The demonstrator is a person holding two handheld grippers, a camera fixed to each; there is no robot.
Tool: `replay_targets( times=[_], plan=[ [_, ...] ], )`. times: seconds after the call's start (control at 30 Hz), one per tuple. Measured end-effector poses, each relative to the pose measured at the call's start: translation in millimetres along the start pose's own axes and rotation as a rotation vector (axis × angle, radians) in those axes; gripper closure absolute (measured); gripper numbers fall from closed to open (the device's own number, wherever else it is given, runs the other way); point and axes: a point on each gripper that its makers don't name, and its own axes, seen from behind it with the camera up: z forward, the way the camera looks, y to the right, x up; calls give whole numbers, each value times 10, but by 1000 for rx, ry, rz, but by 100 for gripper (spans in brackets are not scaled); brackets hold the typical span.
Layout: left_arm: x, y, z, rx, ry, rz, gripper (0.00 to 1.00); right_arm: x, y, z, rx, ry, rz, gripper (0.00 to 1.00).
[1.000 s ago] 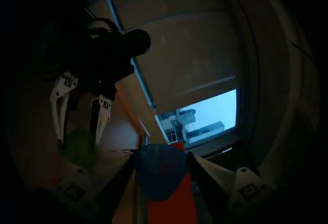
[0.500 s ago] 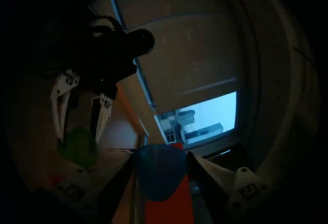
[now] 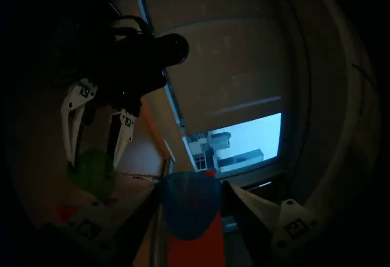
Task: Pour water
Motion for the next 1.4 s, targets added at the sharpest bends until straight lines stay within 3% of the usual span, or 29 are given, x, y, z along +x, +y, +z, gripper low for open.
replay_targets(
  times=[1.4],
  plan=[
    [47,26,-22,-1,7,6,14,43,115,-30,-19,-12,-102,6]
  ],
)
